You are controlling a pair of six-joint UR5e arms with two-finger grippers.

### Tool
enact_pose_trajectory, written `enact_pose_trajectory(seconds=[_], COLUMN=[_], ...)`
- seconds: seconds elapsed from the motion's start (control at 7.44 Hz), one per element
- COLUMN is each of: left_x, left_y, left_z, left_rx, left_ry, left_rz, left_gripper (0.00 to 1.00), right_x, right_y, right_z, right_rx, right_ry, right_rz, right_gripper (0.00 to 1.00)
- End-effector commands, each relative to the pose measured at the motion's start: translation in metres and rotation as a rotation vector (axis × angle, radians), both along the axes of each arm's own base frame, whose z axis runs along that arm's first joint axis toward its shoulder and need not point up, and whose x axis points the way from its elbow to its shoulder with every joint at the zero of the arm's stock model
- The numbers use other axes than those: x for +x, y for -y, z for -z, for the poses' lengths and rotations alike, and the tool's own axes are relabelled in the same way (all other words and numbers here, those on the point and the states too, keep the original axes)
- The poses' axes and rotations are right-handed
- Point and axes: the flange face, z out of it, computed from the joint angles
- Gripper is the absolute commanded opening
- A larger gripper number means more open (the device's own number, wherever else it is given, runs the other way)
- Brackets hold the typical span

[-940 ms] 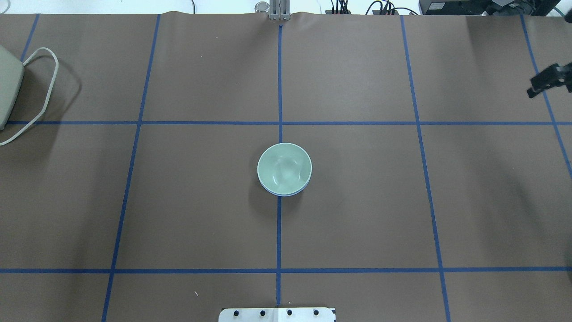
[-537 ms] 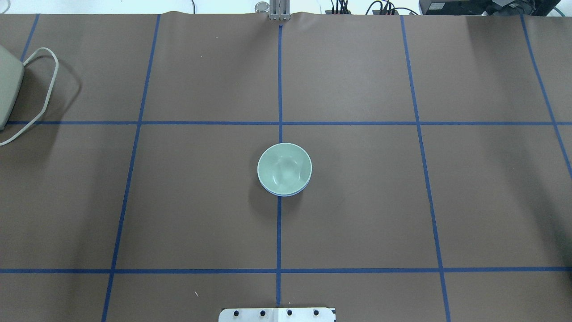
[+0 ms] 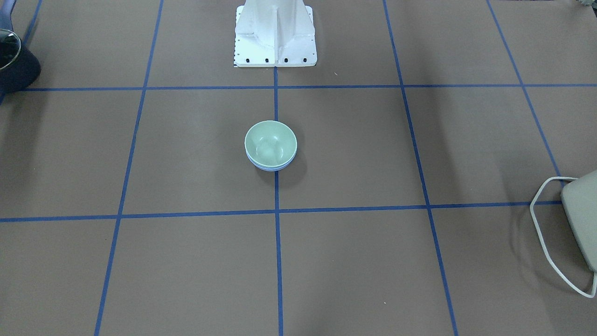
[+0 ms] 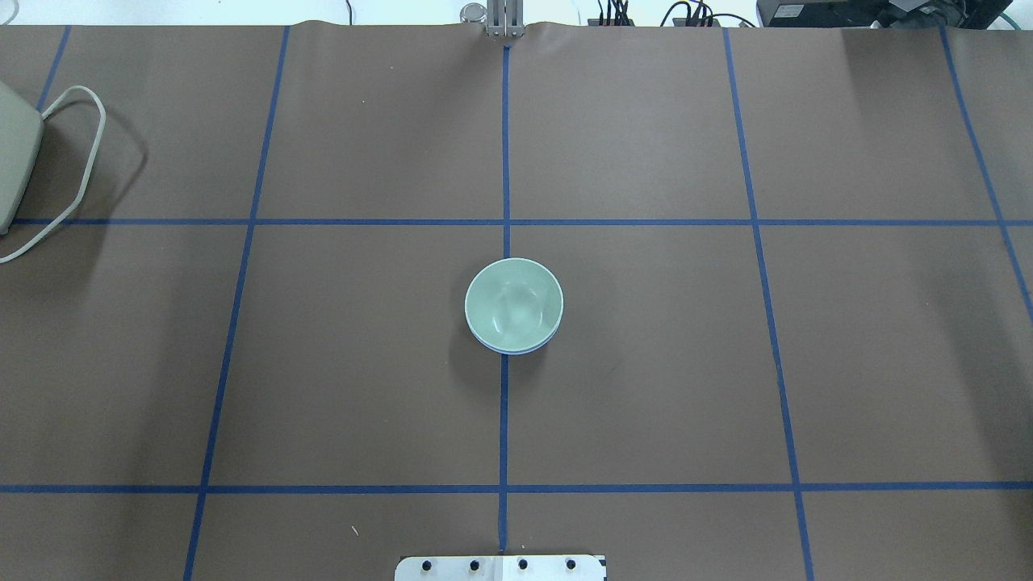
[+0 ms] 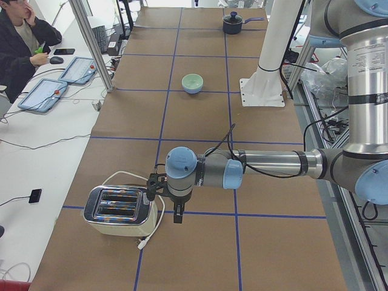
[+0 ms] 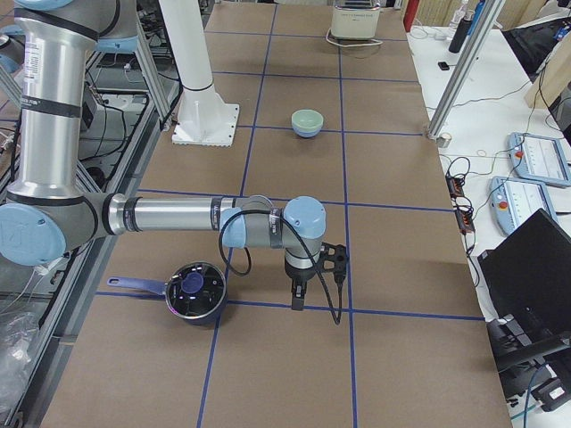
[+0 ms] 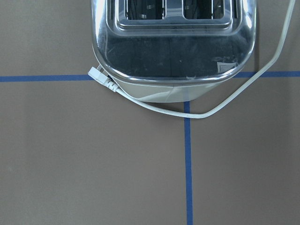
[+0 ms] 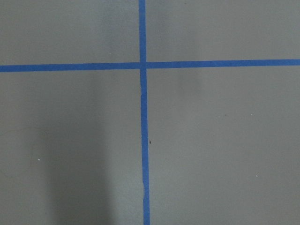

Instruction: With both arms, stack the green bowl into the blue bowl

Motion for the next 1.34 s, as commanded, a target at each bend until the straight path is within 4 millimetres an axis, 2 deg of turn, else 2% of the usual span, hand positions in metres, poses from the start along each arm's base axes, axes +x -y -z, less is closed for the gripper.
enact_pose_trajectory(seconds=[0.0,0.54,0.94,1.21], left_x=[0.0,0.0,0.001,0.001], left_y=[-0.005,-0.008,-0.023,-0.023], left_z=[-0.004,-0.006,-0.01,-0.007], left_rx=[-0.009,-0.016,-0.03,-0.024], left_ry=[-0.001,0.0,0.0,0.0], left_rz=[0.0,0.0,0.0,0.0], left_gripper=[0.99,0.99,0.99,0.99], right_x=[0.001,0.001,0.0,0.0], right_y=[-0.003,-0.002,-0.002,-0.003], right_z=[-0.002,-0.001,-0.002,-0.004], right_rx=[-0.004,-0.001,-0.003,-0.007], right_ry=[0.007,0.009,0.008,0.008], right_rz=[-0.002,-0.002,-0.001,-0.001], right_gripper=[1.0,1.0,1.0,1.0])
